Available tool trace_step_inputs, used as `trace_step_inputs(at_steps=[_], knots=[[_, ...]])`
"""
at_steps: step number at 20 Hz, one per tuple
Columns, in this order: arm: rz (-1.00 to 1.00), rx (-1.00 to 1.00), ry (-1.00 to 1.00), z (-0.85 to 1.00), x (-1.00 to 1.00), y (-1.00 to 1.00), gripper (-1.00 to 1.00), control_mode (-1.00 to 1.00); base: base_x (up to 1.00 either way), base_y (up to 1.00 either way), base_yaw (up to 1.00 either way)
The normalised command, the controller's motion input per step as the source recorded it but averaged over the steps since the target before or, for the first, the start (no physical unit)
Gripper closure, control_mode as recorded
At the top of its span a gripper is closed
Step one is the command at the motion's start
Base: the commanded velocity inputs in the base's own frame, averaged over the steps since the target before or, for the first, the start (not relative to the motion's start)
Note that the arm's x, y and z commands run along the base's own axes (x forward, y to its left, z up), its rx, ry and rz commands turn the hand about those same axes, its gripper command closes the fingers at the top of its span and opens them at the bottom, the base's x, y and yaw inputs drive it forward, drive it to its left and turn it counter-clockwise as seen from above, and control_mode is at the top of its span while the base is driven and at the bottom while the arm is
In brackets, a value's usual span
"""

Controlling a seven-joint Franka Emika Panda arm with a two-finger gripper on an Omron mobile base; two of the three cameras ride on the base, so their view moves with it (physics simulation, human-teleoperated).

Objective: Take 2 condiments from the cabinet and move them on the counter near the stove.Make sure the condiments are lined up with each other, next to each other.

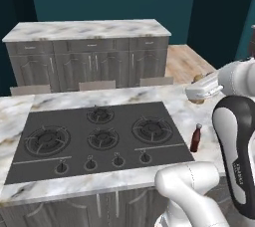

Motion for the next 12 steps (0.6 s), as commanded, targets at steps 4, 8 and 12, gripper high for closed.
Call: trace_step_inputs(at_steps=[4,8,12], knots=[[0.1,-0.19,0.0,-0.41,0.0,-0.46,1.0,-1.0,0.0,0.0,0.0],[0.1,-0.18,0.0,-0.33,-0.06,-0.76,1.0,-1.0,0.0,0.0,0.0],[0.11,-0.07,0.0,-0.26,-0.06,-0.73,1.0,-1.0,0.0,0.0,0.0]])
